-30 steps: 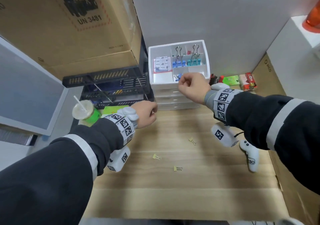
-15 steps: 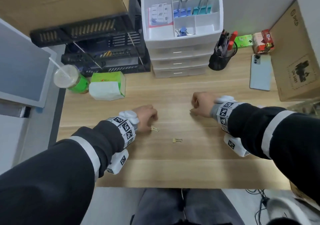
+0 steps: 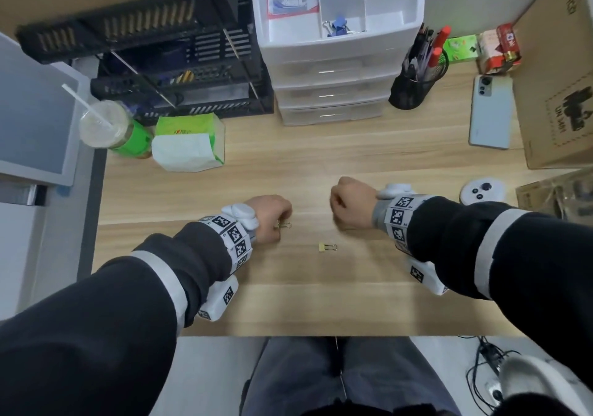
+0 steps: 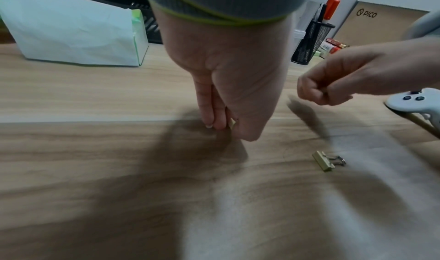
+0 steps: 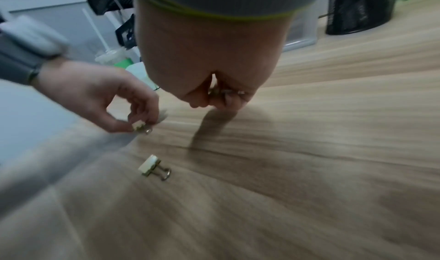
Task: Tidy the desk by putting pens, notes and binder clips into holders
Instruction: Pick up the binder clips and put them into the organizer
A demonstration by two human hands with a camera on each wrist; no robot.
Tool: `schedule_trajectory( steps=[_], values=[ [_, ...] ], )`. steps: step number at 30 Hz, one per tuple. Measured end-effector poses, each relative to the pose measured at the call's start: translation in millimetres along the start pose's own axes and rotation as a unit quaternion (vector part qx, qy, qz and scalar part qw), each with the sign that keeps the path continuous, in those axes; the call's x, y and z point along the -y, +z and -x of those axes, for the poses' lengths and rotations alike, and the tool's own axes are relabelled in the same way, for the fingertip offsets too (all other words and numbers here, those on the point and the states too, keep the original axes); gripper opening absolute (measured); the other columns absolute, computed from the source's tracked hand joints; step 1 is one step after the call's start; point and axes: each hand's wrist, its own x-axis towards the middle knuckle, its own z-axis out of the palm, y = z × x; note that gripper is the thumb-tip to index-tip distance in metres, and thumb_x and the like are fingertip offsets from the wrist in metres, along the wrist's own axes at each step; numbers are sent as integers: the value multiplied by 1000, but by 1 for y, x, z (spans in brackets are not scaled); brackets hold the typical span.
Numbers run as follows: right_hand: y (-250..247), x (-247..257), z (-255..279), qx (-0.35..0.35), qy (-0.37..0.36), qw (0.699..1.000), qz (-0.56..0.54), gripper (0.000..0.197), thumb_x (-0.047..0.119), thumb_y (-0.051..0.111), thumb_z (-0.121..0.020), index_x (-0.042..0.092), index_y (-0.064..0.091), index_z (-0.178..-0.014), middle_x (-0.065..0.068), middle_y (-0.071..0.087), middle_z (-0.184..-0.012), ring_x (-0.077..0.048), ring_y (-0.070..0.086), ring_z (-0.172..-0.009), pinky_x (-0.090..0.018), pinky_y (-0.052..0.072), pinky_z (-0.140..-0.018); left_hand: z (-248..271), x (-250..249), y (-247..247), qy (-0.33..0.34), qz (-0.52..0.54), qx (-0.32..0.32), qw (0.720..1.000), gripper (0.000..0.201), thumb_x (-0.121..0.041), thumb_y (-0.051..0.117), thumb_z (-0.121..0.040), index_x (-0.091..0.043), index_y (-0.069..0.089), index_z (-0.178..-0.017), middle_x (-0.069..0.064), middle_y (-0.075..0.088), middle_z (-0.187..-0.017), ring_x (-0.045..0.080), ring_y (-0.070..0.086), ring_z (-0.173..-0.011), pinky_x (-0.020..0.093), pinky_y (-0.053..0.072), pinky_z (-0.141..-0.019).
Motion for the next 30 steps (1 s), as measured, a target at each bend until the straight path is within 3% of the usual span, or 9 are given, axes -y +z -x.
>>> schedule_trajectory(
  steps=[3,5,8,11,14,18,23,26,30],
  values=[
    [10,8,4,84,-15,996,15,10,26,61,-81,20,60,-88,7,55,-90,-24,61,-82,-35,53,-72,3,0,-2,-9,8,-4,1000,32,-20,66,-70,-22,55,-100,-5,59,-95,21,58,-84,36,52,-74],
    [19,11,7,129,-41,990,49,30,42,70,-68,29,55,-90,11,57,-88,-16,61,-77,-34,54,-69,4,1,-5,-14,13,-7,1000,39,-19,67,-71,-20,50,-107,-3,60,-97,22,58,-83,37,52,-72],
    [35,16,7,127,-87,980,126,42,54,69,-60,32,51,-90,12,57,-88,-14,60,-72,-32,52,-65,7,1,-5,-24,32,-24,999,48,-19,67,-71,-18,43,-112,-3,61,-92,23,58,-79,37,52,-68],
    [43,17,4,112,-95,977,153,27,46,66,-69,29,52,-85,11,56,-89,-17,60,-72,-32,51,-66,10,-2,-5,-29,61,-41,997,58,-22,69,-72,-16,37,-119,-3,61,-88,23,59,-75,38,52,-67],
    [37,20,7,111,-66,987,98,19,42,63,-73,29,56,-85,12,57,-88,-18,62,-75,-33,54,-69,11,-6,-5,-37,88,-51,994,61,-24,70,-70,-18,35,-119,-1,63,-86,23,61,-73,41,54,-68],
    [18,26,2,70,68,988,-116,16,35,63,-83,20,59,-84,4,65,-84,-19,59,-77,-32,48,-70,14,-15,-11,-17,122,-81,989,64,-28,71,-70,-18,35,-122,-3,63,-84,22,62,-72,42,54,-68],
    [-11,22,-5,88,229,853,-461,18,16,44,-85,5,55,-75,-9,62,-60,-16,38,-42,-22,29,-44,13,-45,-44,37,127,-116,984,66,-17,71,-73,-18,36,-129,-6,62,-89,17,62,-74,37,52,-68],
    [-16,19,0,127,287,764,-564,16,19,41,-86,11,50,-74,-5,53,-57,-16,37,-46,-22,29,-46,10,-63,-65,72,111,-132,982,65,-18,72,-74,-19,37,-129,-9,61,-93,9,57,-69,32,47,-64],
    [-38,18,13,164,265,683,-661,20,17,37,-90,14,46,-72,-1,42,-60,-13,33,-50,-19,24,-37,7,-82,-94,110,83,-149,979,65,-25,75,-75,-20,37,-128,-9,61,-95,0,49,-63,28,39,-60]
  ],
)
